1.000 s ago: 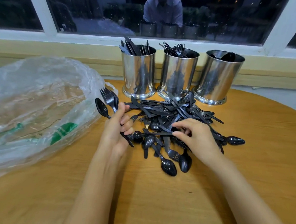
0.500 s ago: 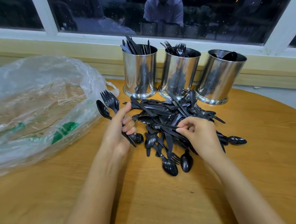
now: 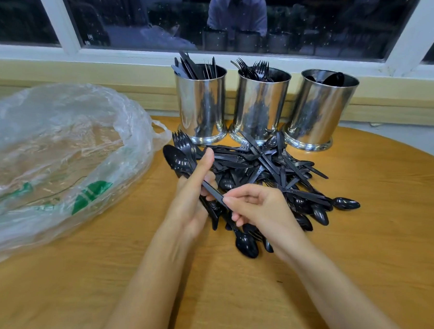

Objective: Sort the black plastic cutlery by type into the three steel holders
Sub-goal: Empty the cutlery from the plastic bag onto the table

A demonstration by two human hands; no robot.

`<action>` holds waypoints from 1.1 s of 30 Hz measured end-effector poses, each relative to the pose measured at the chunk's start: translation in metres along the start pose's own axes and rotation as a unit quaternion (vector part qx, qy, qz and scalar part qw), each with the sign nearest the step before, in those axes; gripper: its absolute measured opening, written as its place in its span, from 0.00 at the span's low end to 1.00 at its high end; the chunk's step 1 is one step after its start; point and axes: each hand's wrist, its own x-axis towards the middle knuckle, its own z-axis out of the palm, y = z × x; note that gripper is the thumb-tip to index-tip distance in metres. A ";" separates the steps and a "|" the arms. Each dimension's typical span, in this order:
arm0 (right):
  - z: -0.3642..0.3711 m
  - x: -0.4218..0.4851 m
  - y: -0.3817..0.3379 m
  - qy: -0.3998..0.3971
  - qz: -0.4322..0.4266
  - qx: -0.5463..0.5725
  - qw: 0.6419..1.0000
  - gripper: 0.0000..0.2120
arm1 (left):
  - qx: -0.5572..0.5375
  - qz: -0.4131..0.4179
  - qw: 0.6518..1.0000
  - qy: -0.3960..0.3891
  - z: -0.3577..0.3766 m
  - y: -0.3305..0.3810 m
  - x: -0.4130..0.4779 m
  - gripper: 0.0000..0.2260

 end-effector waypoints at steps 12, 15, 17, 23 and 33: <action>-0.026 0.004 0.001 0.039 -0.043 -0.093 0.994 0.03 | -0.101 0.030 0.994 0.037 -0.012 0.009 0.006 0.09; -0.033 0.003 0.004 0.040 -0.041 -0.138 0.989 0.04 | -0.126 0.032 0.991 0.041 -0.017 0.011 0.007 0.11; -0.032 0.003 0.006 0.033 -0.041 -0.183 0.982 0.05 | -0.152 0.031 0.987 0.041 -0.018 0.013 0.008 0.11; -0.014 0.001 0.015 0.015 -0.083 -0.295 0.952 0.04 | -0.133 0.027 0.990 0.047 -0.021 0.014 0.008 0.11; 0.020 0.008 0.015 0.009 -0.121 -0.541 0.832 0.11 | -0.146 -0.025 0.989 0.023 -0.023 0.016 0.006 0.07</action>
